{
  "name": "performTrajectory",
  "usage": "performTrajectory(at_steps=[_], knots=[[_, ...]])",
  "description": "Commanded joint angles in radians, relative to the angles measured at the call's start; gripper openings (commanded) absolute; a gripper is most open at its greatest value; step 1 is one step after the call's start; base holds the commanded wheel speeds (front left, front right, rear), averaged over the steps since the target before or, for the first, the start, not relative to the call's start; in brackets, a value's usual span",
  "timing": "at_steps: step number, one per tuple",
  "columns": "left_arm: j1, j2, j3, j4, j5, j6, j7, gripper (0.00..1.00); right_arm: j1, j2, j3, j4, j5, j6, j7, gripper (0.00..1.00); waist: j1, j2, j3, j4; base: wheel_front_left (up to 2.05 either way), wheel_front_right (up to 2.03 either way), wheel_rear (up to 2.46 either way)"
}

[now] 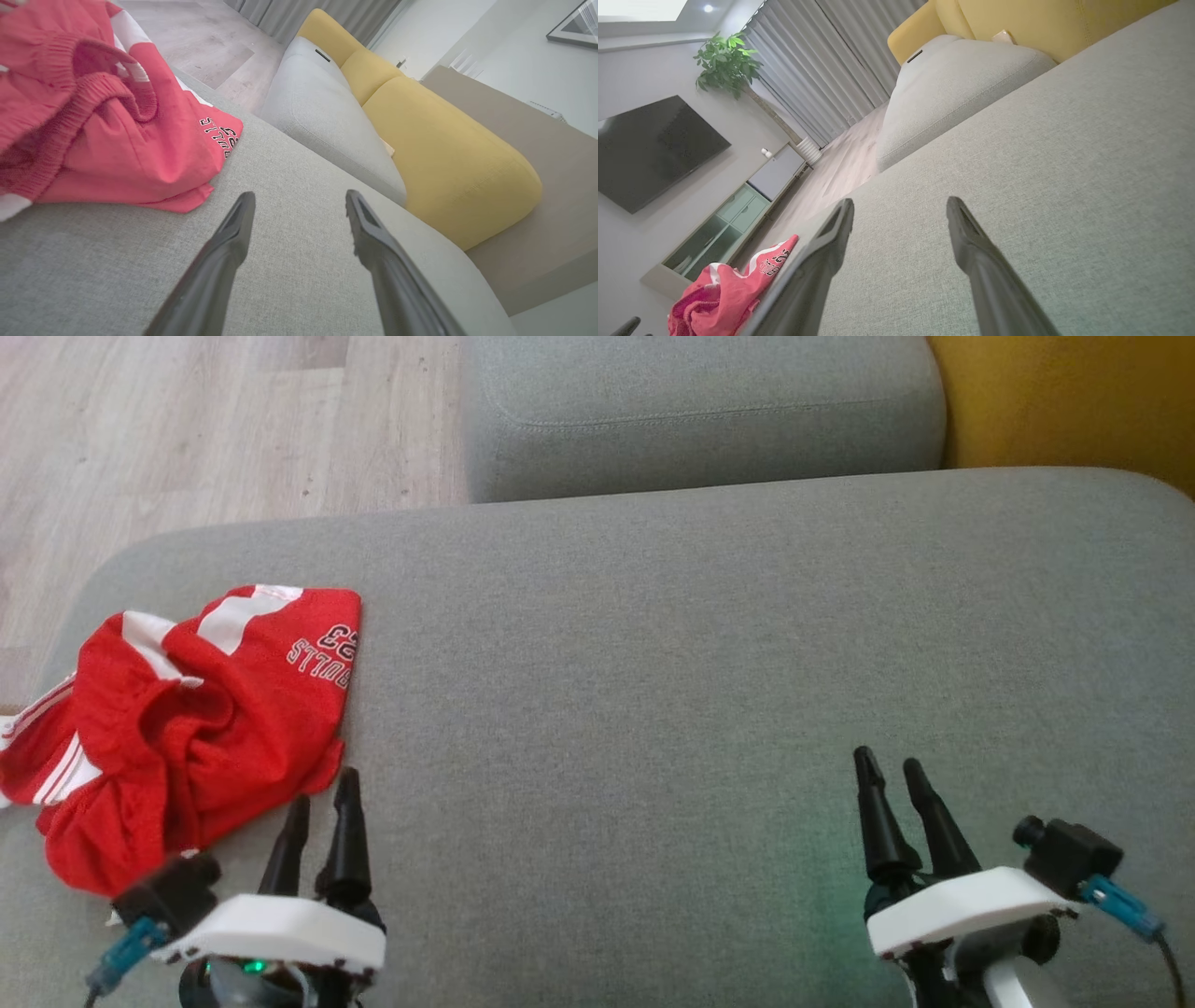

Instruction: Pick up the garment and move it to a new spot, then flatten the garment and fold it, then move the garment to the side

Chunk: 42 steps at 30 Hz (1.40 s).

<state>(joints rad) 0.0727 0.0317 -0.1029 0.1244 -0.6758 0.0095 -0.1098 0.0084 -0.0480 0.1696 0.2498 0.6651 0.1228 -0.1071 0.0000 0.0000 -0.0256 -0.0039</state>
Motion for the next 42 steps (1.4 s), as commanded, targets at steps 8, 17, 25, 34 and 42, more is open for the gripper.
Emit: performTrajectory(at_steps=[8,17,25,34,42], knots=[[-0.013,0.013,-0.002,-0.073,0.127,0.017,-0.034,1.0,-0.056,-0.012,0.041,-0.048,-0.125,0.005,-0.036,1.0,0.0,0.0,-0.005,0.001,0.0,0.0,0.0],[-0.002,0.015,-0.015,-0.103,0.243,0.034,-0.06,1.0,-0.052,-0.006,0.041,-0.052,-0.245,0.006,-0.062,1.0,0.0,0.0,-0.011,0.002,0.0,0.0,0.0],[0.008,0.016,-0.029,-0.125,0.339,0.047,-0.084,1.0,-0.05,-0.003,0.039,-0.05,-0.348,0.006,-0.086,1.0,0.0,0.0,-0.014,0.004,0.0,0.0,0.0],[0.018,0.017,-0.043,-0.147,0.447,0.06,-0.11,1.0,-0.048,-0.002,0.036,-0.045,-0.456,0.007,-0.112,1.0,0.0,0.0,-0.017,0.007,0.0,0.0,0.0],[0.025,0.018,-0.053,-0.165,0.532,0.071,-0.13,1.0,-0.049,-0.002,0.043,-0.041,-0.532,0.007,-0.133,1.0,0.0,0.0,-0.018,0.005,0.0,0.0,0.0]])
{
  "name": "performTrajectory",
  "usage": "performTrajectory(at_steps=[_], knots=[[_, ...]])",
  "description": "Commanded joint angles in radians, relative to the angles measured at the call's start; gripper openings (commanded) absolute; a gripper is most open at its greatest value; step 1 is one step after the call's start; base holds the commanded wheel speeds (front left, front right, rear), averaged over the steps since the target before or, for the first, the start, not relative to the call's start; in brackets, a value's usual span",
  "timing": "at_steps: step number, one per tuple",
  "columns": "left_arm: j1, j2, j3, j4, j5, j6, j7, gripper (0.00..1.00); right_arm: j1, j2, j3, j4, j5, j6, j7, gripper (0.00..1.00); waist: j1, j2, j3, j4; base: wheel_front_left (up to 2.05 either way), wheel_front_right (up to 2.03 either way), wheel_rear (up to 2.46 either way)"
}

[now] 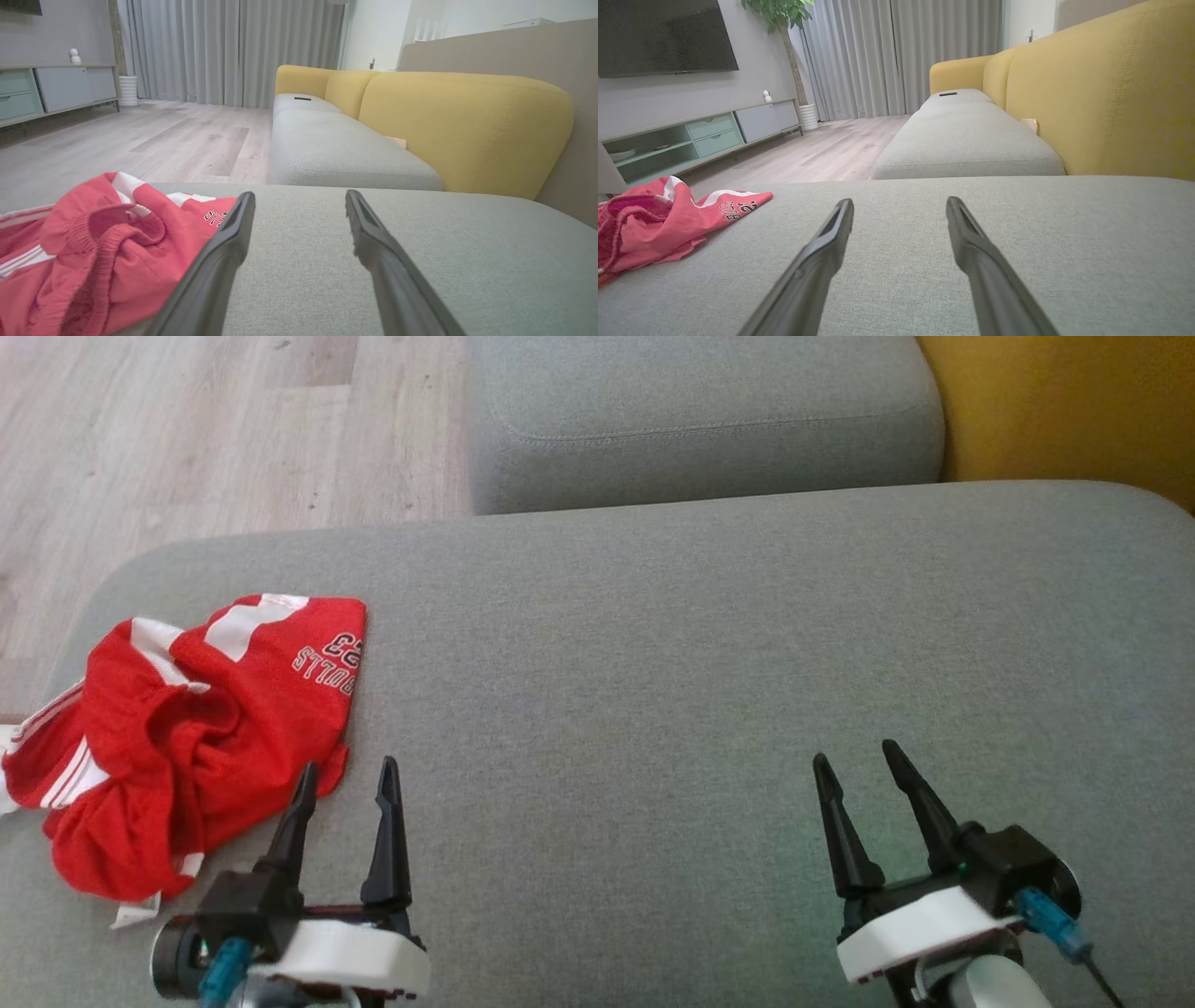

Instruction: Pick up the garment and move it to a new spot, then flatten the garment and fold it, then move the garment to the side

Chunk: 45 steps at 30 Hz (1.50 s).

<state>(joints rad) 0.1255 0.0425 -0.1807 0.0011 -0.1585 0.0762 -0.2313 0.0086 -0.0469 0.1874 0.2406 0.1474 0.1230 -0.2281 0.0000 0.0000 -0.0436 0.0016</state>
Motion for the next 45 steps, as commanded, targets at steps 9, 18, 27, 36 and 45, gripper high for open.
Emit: performTrajectory(at_steps=[9,18,27,36,45], knots=[[-0.02,0.008,0.02,-0.047,0.083,0.013,-0.03,1.0,-0.051,-0.003,0.011,-0.004,-0.088,0.008,-0.034,1.0,0.0,0.0,-0.001,-0.008,0.0,0.0,0.0],[-0.022,0.008,0.029,-0.011,0.074,-0.004,-0.03,1.0,-0.055,-0.003,-0.007,0.004,-0.078,0.008,-0.034,1.0,0.0,0.0,0.006,-0.012,0.0,0.0,0.0],[-0.03,0.008,0.029,0.0,0.077,0.002,-0.03,1.0,-0.049,-0.003,-0.014,0.005,-0.076,0.008,-0.034,1.0,0.0,0.0,0.018,0.009,0.0,0.0,0.0],[-0.028,0.008,0.046,0.014,0.085,0.032,-0.03,1.0,-0.037,-0.003,-0.012,0.007,-0.08,0.008,-0.034,1.0,0.0,0.0,0.025,0.097,0.0,0.0,0.0],[-0.017,0.008,0.083,0.019,0.096,0.036,-0.03,1.0,-0.023,-0.003,-0.006,0.006,-0.073,0.008,-0.034,1.0,0.0,0.0,0.019,0.239,0.0,0.0,0.0]])
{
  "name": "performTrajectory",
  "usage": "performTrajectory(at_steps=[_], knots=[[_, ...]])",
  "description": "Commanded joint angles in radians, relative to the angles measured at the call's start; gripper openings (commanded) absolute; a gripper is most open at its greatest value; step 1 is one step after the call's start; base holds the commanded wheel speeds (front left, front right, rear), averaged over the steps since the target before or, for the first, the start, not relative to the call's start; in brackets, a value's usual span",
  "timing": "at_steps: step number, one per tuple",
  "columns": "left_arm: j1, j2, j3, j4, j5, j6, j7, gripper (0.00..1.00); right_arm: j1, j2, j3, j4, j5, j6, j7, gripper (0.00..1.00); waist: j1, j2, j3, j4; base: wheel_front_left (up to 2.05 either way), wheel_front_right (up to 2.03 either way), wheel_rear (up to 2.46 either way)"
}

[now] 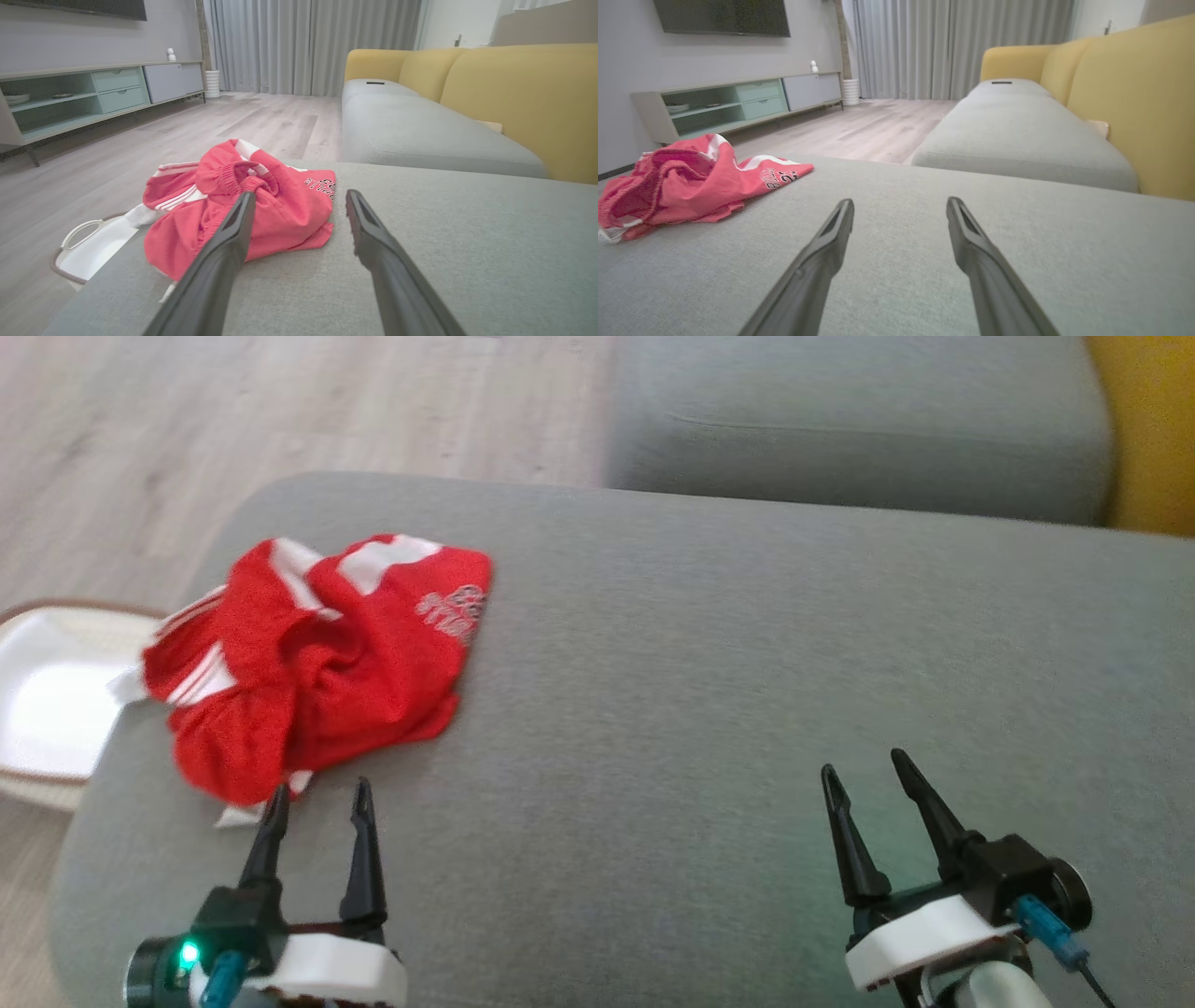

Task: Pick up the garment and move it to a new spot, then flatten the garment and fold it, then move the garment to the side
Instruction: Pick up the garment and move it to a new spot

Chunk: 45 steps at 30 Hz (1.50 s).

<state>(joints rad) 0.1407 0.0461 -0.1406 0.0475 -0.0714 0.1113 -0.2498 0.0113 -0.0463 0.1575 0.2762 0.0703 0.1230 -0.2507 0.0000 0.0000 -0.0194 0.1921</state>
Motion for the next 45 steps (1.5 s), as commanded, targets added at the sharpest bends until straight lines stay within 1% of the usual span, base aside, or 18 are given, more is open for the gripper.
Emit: performTrajectory(at_steps=[1,7,12,17,22,25,28,30,32,35,36,38,40,45], knots=[[-0.032,0.004,0.042,-0.027,0.009,0.001,-0.012,1.0,-0.026,-0.004,0.024,-0.029,0.004,0.008,-0.011,1.0,0.0,0.0,-0.005,0.049,0.0,0.0,0.0],[-0.012,0.004,0.075,-0.027,0.019,-0.008,-0.012,1.0,-0.017,-0.004,0.027,-0.028,0.011,0.008,-0.011,1.0,0.0,0.0,-0.018,0.13,0.0,0.0,0.0],[0.001,0.004,0.088,-0.032,0.025,-0.012,-0.012,1.0,-0.004,-0.004,0.024,-0.027,0.01,0.008,-0.011,1.0,0.0,0.0,-0.025,0.176,0.0,0.0,0.0],[0.007,0.005,0.102,-0.039,0.031,-0.019,-0.012,1.0,0.006,-0.004,0.022,-0.027,0.006,0.008,-0.011,1.0,0.0,0.0,-0.021,0.196,0.0,0.0,0.0],[-0.055,0.035,0.1,-0.074,0.06,-0.038,-0.012,1.0,-0.002,-0.004,0.015,-0.03,-0.017,0.008,-0.011,1.0,0.0,0.0,0.018,0.197,0.0,0.0,0.0],[-0.133,0.054,0.091,-0.105,0.062,-0.064,-0.012,1.0,-0.003,-0.004,0.0,-0.031,-0.04,0.008,-0.011,1.0,0.0,0.0,0.047,0.201,0.0,0.0,0.0],[-0.24,0.078,0.074,-0.081,0.054,-0.111,-0.012,1.0,-0.003,-0.012,-0.012,-0.033,-0.061,0.008,-0.011,1.0,0.0,0.0,0.082,0.206,0.0,0.0,0.0],[-0.336,0.092,0.068,-0.022,0.041,-0.142,0.004,1.0,-0.006,-0.027,-0.018,-0.037,-0.067,0.008,-0.011,1.0,0.0,0.0,0.106,0.208,0.0,0.0,0.0],[-0.451,0.107,0.057,0.056,0.029,-0.174,0.062,1.0,-0.013,-0.045,-0.02,-0.043,-0.07,0.008,-0.011,1.0,0.0,0.0,0.134,0.207,0.0,0.0,0.0],[-0.616,0.09,0.051,0.198,-0.047,-0.208,0.186,1.0,-0.033,-0.076,-0.018,-0.054,-0.072,0.008,-0.011,1.0,0.0,0.0,0.179,0.192,0.0,0.0,0.0],[-0.668,0.092,0.048,0.248,-0.069,-0.217,0.229,1.0,-0.042,-0.086,-0.018,-0.058,-0.071,0.008,-0.011,1.0,0.0,0.0,0.195,0.183,0.0,0.0,0.0],[-0.765,0.098,0.052,0.35,-0.116,-0.228,0.296,1.0,-0.064,-0.103,-0.018,-0.065,-0.071,0.008,-0.011,1.0,0.0,0.0,0.227,0.158,0.0,0.0,0.0],[-0.838,0.116,0.046,0.447,-0.141,-0.233,0.348,1.0,-0.084,-0.117,-0.021,-0.071,-0.067,0.008,-0.011,1.0,0.0,0.0,0.256,0.13,0.0,0.0,0.0],[-0.942,0.173,0.016,0.662,-0.163,-0.239,0.467,1.0,-0.113,-0.139,-0.032,-0.083,-0.059,0.008,-0.011,1.0,0.0,0.0,0.313,0.064,0.0,0.0,0.0]])
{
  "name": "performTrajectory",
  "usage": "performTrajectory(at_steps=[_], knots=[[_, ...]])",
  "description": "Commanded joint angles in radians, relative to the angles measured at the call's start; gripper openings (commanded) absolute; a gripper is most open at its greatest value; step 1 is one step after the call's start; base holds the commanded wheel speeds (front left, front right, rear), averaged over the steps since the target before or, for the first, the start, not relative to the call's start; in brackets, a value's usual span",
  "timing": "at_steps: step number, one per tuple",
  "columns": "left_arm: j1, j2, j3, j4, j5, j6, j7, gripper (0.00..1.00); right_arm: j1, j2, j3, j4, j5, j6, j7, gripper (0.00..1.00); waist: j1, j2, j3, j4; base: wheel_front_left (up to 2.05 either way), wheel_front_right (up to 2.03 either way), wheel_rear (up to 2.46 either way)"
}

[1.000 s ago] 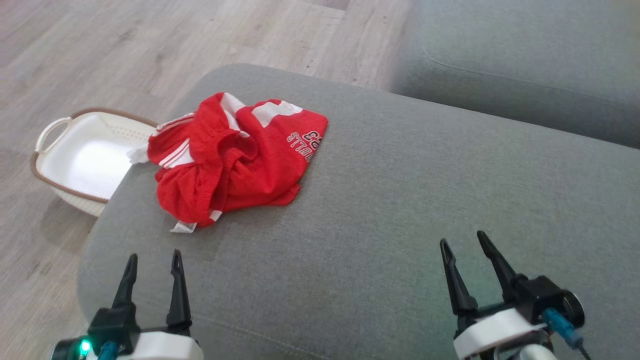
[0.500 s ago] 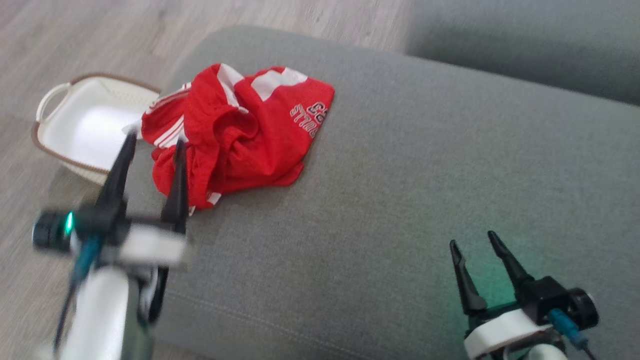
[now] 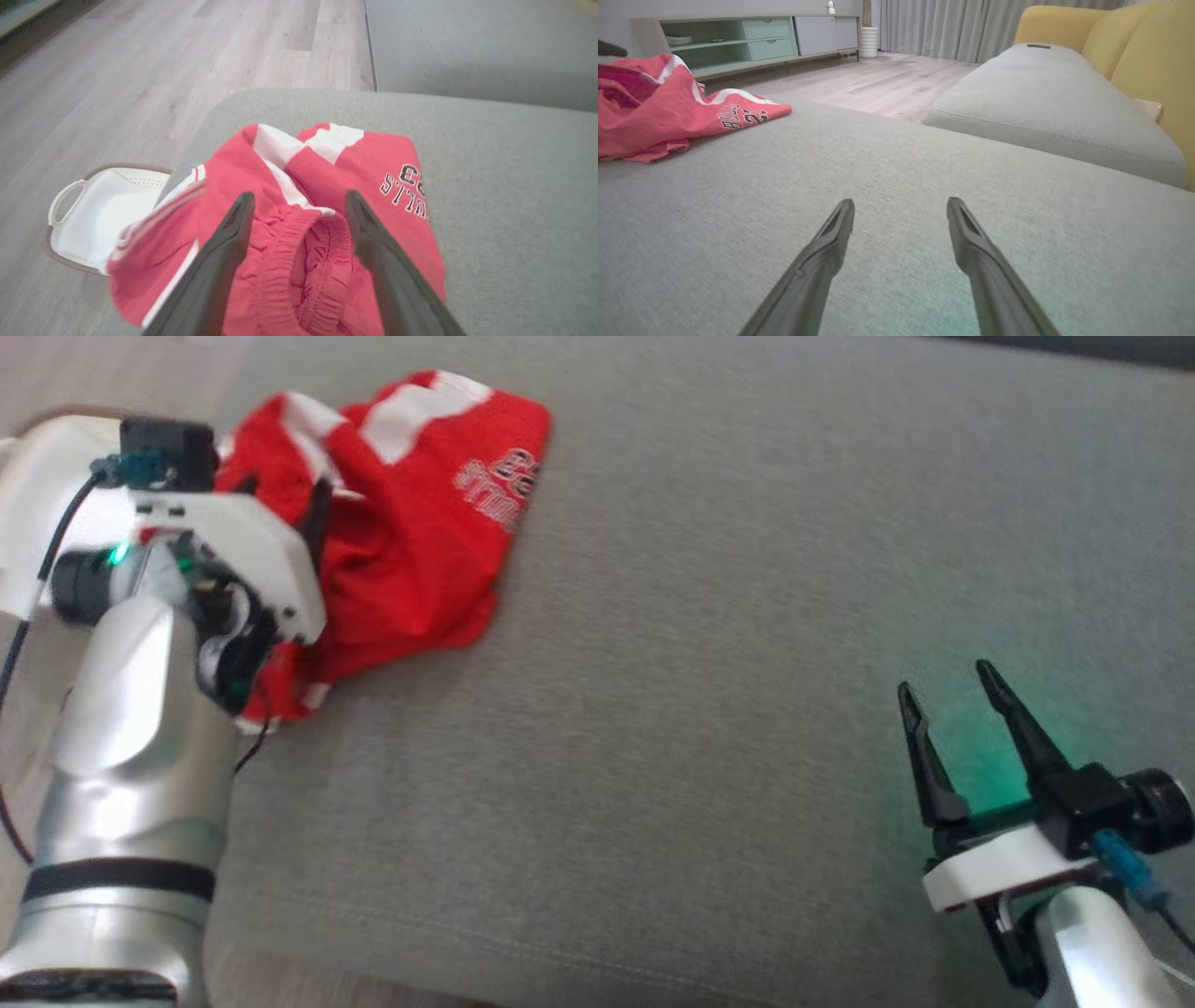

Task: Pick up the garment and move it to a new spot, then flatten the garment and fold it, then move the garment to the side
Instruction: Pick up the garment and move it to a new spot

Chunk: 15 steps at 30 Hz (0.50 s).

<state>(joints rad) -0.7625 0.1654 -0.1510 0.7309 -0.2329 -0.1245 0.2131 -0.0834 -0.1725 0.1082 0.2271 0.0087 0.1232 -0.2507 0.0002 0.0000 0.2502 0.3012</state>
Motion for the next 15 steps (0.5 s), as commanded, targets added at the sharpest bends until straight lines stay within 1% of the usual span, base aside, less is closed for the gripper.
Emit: performTrajectory(at_steps=[1,3,5,8,10,11,12,15], knots=[[-0.038,0.054,0.026,-0.021,-0.002,-0.003,0.004,1.0,-0.018,-0.013,0.017,-0.034,0.003,0.008,-0.011,1.0,-0.0002,0.0,0.043,-0.045,0.0,0.0,0.0],[-0.065,0.081,0.021,0.052,0.003,-0.004,0.032,1.0,-0.024,-0.016,0.009,-0.038,0.005,0.008,-0.011,1.0,-0.0002,0.0,0.063,-0.067,0.0,0.0,0.0],[-0.081,0.098,0.018,0.107,0.012,0.006,0.042,1.0,-0.026,-0.019,0.002,-0.041,0.006,0.008,-0.011,1.0,-0.0002,0.0,0.079,-0.084,0.0,0.0,0.0],[-0.097,0.115,0.022,0.168,0.014,0.023,0.034,1.0,-0.03,-0.024,-0.003,-0.047,0.008,0.008,-0.011,1.0,-0.0002,0.0,0.103,-0.101,0.0,0.0,0.0],[-0.103,0.126,0.007,0.2,0.034,0.039,0.024,1.0,-0.037,-0.026,-0.005,-0.051,0.009,0.008,-0.011,1.0,-0.0002,0.0,0.117,-0.108,0.0,0.0,0.0],[-0.105,0.133,-0.002,0.208,0.045,0.041,0.005,0.46,-0.041,-0.026,-0.005,-0.052,0.009,0.008,-0.011,1.0,-0.0002,0.0,0.122,-0.112,0.0,0.0,0.0],[-0.111,0.139,-0.016,0.214,0.062,0.046,-0.054,0.0,-0.046,-0.026,-0.007,-0.053,0.01,0.008,-0.011,1.0,-0.0002,0.0,0.127,-0.115,0.0,0.0,0.0],[-0.128,0.141,-0.036,0.196,0.082,0.047,-0.16,0.0,-0.046,-0.02,-0.012,-0.05,0.01,0.008,-0.011,1.0,-0.0002,0.0,0.119,-0.111,0.0,0.0,0.0]])
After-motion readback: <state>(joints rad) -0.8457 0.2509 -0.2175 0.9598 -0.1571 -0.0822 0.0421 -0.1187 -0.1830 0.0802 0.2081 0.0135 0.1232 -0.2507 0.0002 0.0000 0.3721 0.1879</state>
